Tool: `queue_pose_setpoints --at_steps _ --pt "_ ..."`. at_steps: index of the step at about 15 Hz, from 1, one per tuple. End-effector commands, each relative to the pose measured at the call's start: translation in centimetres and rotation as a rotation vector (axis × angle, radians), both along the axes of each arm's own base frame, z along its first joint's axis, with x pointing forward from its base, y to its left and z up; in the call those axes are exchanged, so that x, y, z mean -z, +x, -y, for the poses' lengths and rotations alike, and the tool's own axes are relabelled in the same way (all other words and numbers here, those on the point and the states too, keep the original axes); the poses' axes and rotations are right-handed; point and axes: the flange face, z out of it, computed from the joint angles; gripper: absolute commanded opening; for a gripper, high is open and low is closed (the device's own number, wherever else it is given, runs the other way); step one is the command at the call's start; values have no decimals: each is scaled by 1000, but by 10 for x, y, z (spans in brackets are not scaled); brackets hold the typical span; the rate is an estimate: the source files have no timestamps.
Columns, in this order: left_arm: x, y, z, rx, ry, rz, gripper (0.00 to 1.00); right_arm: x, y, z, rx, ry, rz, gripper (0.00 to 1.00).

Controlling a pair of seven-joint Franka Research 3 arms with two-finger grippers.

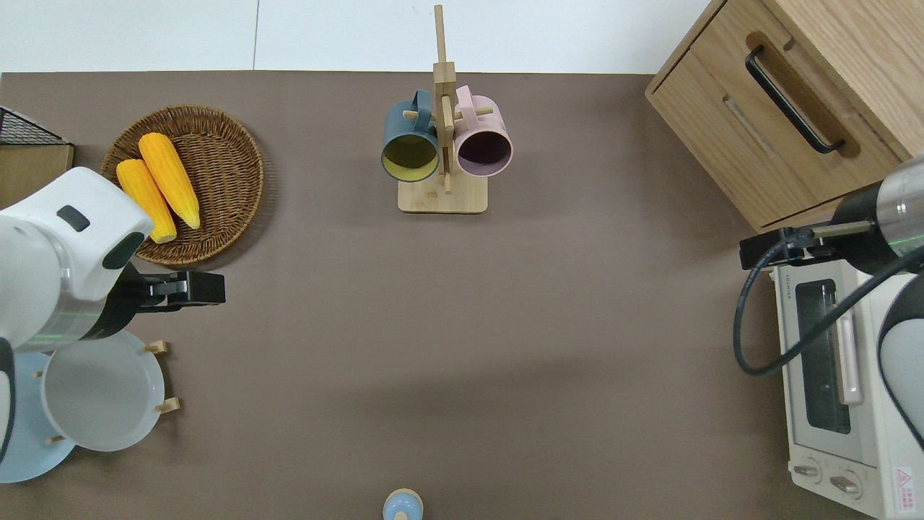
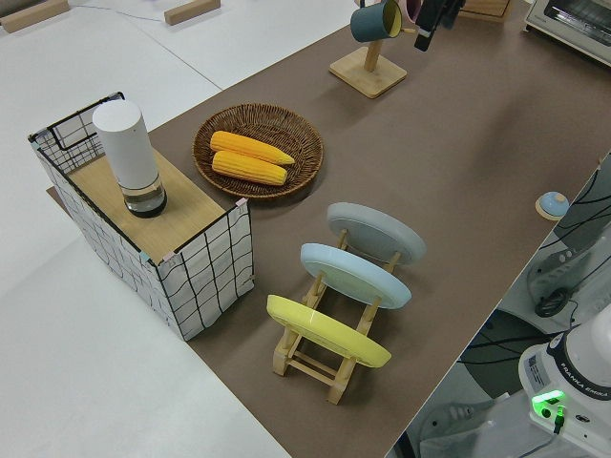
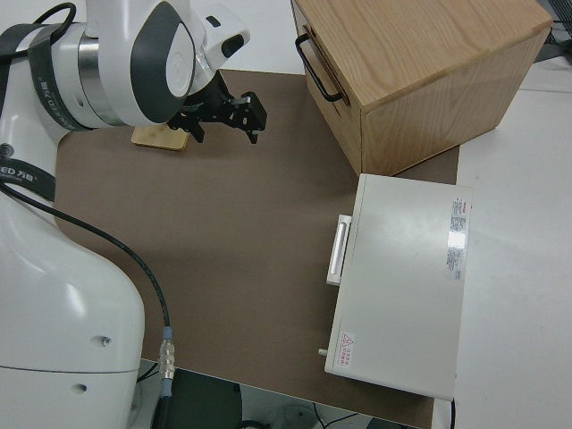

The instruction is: Pick gray plate from low plate rack and place it on table with left arm

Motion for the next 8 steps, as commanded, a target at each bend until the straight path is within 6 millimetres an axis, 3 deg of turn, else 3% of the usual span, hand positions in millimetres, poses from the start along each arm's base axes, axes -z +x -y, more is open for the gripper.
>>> queue_pose_setpoints --at_steps 1,8 --pt "1 -5 -7 -7 12 2 1000 -3 1 2 15 -1 -4 983" --pt "-1 -6 -12 -16 7 0 1000 -3 1 2 15 -1 -4 983"
